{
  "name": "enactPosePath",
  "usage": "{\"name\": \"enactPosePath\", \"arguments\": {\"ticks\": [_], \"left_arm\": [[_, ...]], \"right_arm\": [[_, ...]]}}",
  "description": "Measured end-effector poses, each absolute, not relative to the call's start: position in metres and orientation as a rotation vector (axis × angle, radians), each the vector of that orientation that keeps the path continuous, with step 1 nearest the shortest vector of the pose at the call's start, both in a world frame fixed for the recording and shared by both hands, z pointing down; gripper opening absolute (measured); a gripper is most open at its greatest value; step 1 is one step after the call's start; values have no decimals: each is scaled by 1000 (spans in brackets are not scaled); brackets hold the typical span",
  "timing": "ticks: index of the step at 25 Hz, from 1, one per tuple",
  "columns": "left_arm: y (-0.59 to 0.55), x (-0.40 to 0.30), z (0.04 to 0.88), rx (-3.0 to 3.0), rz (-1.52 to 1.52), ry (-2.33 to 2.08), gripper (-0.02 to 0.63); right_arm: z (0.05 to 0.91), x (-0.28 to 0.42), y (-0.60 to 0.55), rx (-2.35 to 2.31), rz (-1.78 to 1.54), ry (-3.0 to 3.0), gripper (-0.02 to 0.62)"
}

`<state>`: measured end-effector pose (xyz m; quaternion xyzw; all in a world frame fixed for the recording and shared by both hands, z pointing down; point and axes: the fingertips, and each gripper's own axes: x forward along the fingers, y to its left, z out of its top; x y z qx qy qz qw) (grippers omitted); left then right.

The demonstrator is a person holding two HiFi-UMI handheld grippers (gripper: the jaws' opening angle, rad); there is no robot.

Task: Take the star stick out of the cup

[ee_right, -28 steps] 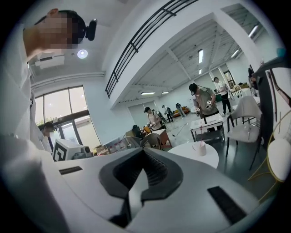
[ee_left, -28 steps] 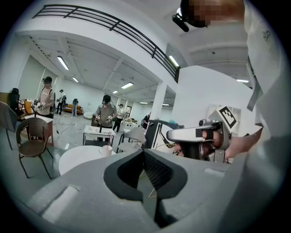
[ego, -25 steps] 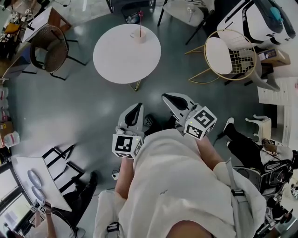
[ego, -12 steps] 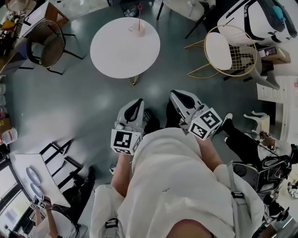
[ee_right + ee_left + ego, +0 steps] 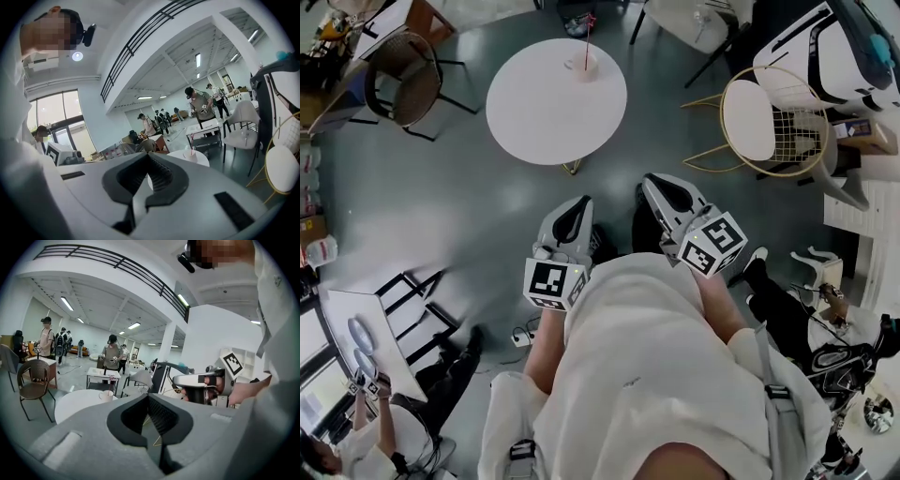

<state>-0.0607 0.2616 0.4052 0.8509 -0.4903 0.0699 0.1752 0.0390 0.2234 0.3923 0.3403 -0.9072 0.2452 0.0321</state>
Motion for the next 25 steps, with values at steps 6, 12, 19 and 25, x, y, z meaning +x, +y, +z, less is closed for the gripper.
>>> {"name": "enactPosePath", "arguments": {"ticks": [6,12,19,25], "left_arm": [[232,-41,402,2346,191,-1468,10],[200,-14,399,2307,195,-1532,10],[164,32,403,2275,173,-1561,11],[144,62,406,2238,175,-1576,11]], "right_arm": [[391,51,186,915,703,-2800,6],[388,71,151,815,701,-2837,6],[388,101,119,696,667,-2859,6],[391,133,98,652,673,-2838,6]]}}
